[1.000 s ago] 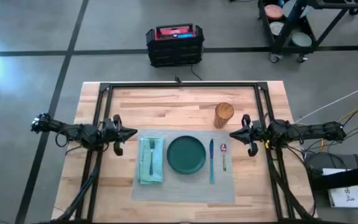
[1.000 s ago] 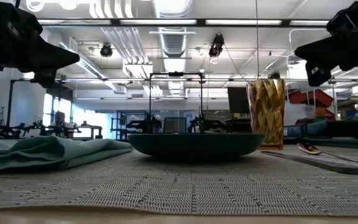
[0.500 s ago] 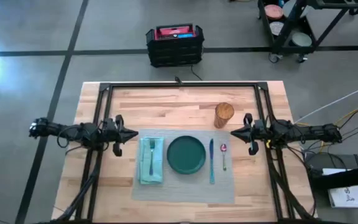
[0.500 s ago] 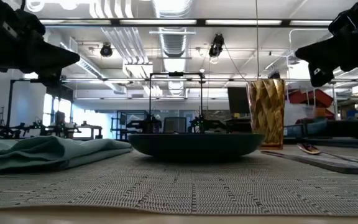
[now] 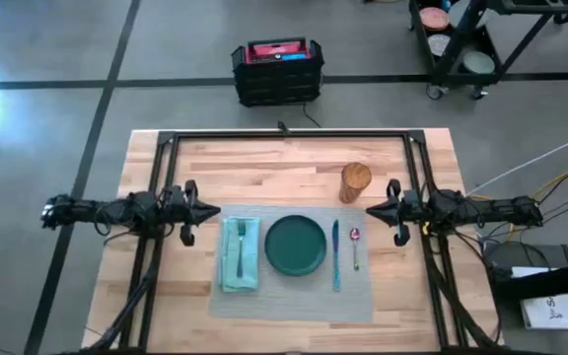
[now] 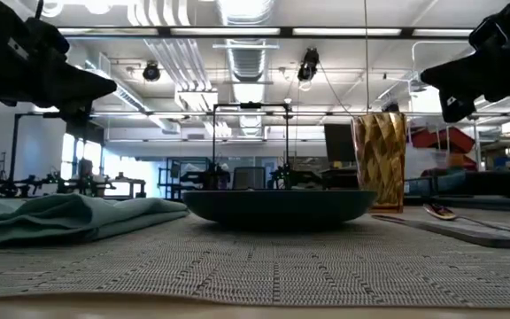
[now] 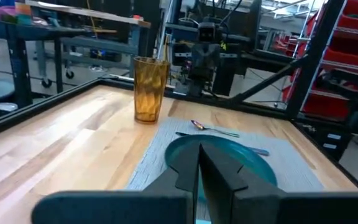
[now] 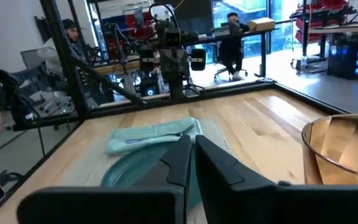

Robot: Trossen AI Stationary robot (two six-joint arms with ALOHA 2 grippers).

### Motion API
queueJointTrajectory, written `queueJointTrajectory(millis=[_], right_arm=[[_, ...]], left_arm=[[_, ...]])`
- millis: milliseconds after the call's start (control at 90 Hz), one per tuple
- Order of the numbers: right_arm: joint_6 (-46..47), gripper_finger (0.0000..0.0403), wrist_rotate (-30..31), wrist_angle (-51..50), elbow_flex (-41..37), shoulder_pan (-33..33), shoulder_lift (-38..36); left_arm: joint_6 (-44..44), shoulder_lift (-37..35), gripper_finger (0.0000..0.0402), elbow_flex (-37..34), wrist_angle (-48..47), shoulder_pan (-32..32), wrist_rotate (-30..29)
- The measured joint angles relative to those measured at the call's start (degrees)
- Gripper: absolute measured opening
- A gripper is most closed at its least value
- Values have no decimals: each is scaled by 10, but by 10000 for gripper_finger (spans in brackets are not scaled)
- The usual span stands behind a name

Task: Set table place
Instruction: Return to Home Position

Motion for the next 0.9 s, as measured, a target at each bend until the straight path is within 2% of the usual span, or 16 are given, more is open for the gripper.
queueJointTrajectory(millis=[178,378,900], right_arm=[[-6,9,6,-1,0,0,1],[-10,9,44,1,0,0,1],[-14,9,43,0,0,0,2]], left_arm=[[10,0,0,0,0,0,0],[11,0,0,0,3,0,-5],[11,9,0,3,13,0,-6]])
